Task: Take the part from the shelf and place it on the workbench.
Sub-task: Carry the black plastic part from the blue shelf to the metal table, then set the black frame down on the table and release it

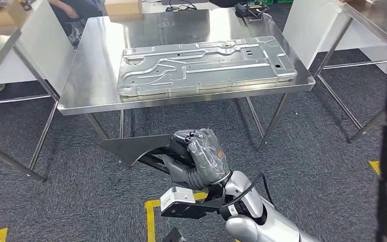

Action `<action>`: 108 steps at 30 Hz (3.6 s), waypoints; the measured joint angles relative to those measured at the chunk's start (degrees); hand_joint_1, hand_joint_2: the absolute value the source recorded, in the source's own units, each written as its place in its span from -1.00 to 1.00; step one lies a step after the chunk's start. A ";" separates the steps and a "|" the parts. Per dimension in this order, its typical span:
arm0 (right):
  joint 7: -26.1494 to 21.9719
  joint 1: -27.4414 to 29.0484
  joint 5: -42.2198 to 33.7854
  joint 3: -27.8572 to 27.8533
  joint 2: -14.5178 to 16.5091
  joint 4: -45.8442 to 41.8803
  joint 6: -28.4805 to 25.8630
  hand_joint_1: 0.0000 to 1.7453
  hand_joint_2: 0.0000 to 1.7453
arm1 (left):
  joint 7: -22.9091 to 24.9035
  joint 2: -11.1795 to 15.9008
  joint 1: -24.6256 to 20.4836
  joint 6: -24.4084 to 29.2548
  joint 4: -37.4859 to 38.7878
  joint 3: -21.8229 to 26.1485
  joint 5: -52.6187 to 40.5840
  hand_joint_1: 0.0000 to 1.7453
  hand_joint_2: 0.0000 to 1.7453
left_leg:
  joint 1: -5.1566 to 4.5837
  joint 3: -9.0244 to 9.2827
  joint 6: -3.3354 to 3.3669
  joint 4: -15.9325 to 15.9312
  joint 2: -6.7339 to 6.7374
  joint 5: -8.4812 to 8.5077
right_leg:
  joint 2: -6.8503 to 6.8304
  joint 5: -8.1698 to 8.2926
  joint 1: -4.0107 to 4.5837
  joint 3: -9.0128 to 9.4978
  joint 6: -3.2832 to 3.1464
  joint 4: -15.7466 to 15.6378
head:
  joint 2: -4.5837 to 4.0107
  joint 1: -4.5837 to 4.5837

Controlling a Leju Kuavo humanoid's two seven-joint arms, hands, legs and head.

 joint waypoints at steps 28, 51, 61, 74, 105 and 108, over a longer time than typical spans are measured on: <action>3.26 -5.49 5.88 0.38 0.59 -0.29 4.87 1.00 1.00 | 1.07 0.09 -0.58 1.04 0.01 0.20 0.01 -1.00 1.00 | -1.36 -4.87 0.77 0.58 -0.40 4.98 | 0.29 -3.94 -1.11 16.51 -0.01 -12.78 | 0.03 0.13; 9.57 -23.12 12.95 1.88 1.17 1.02 17.68 1.00 1.00 | 1.84 -0.44 -0.57 -1.40 0.00 0.22 -0.88 -1.00 1.00 | 0.62 -6.43 -2.43 9.53 0.34 -1.69 | -0.11 6.61 -0.88 4.11 -1.59 -10.92 | 0.02 0.20; 12.37 -30.18 11.74 0.79 -3.35 1.09 20.68 1.00 1.00 | 1.81 -0.43 -0.07 -1.91 0.00 0.22 -0.50 -1.00 1.00 | -0.09 -1.45 -0.05 0.31 0.40 0.65 | -0.64 1.03 -0.54 -0.95 0.24 -0.35 | 0.03 0.25; 10.54 -31.74 15.87 1.66 -6.67 2.27 18.86 1.00 1.00 | 2.16 -0.39 0.08 -2.73 0.00 0.20 -0.83 -1.00 1.00 | -0.42 -3.47 -1.87 5.70 0.48 -3.57 | -0.70 8.33 -0.39 1.61 -1.55 -10.79 | 0.03 0.22; 10.78 -31.62 23.15 1.81 0.61 14.80 10.72 1.00 1.00 | 2.98 -0.58 -0.52 -3.07 0.00 0.13 -0.88 -1.00 1.00 | -0.40 -5.53 -1.73 6.92 -0.07 -3.03 | -1.14 8.62 -0.10 1.32 -2.06 -10.91 | 0.02 0.25; 10.77 -31.44 24.06 1.98 1.38 15.86 9.76 1.00 1.00 | 3.12 -0.58 -0.52 -2.93 0.00 0.13 -0.77 -1.00 1.00 | -0.05 -10.29 -2.46 17.66 0.14 -7.56 | -1.81 8.60 -0.01 1.32 -2.26 -10.90 | 0.02 0.24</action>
